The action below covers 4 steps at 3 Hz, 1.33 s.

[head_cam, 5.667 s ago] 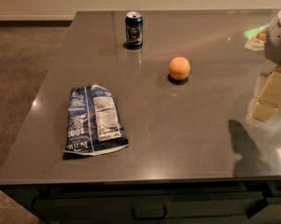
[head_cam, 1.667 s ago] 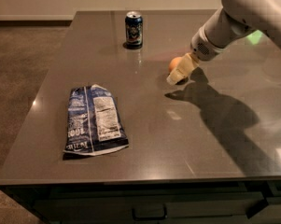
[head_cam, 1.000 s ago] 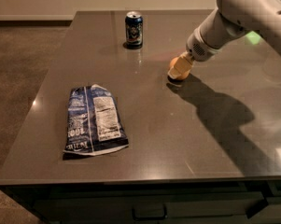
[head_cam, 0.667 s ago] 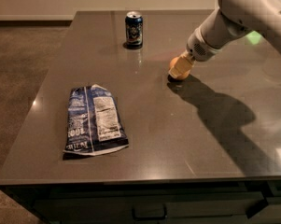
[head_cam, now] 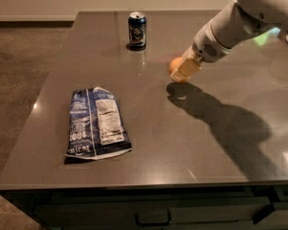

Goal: Move orange near blue chip bag

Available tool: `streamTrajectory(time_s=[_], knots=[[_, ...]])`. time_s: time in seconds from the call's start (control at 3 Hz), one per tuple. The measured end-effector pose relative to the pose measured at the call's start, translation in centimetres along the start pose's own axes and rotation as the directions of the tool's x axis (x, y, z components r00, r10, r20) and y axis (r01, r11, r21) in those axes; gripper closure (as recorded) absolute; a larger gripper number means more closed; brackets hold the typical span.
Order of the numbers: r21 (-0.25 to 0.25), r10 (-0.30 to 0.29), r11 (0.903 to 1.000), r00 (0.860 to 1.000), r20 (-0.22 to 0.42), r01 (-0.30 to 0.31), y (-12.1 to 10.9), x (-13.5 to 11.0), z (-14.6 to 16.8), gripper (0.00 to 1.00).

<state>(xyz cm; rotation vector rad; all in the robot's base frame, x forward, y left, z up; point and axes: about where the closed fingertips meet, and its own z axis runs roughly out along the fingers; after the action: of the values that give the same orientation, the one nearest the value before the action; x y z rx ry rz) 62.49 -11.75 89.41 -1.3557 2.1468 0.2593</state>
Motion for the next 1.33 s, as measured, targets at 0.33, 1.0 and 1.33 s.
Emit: streamTrajectory(time_s=[0.33,1.0,1.33], knots=[[-0.060,-0.103,0.9926,0.994,0.043,0.106,3.6,-1.3,-0.7,1.00],[-0.143,-0.246,0.9564,0.966,0.076,0.255,9.4,-2.4,-0.1,1.00],[-0.166,-0.288,0.9397,0.954,0.088,0.299,11.4,-2.9,0.6,1.00]])
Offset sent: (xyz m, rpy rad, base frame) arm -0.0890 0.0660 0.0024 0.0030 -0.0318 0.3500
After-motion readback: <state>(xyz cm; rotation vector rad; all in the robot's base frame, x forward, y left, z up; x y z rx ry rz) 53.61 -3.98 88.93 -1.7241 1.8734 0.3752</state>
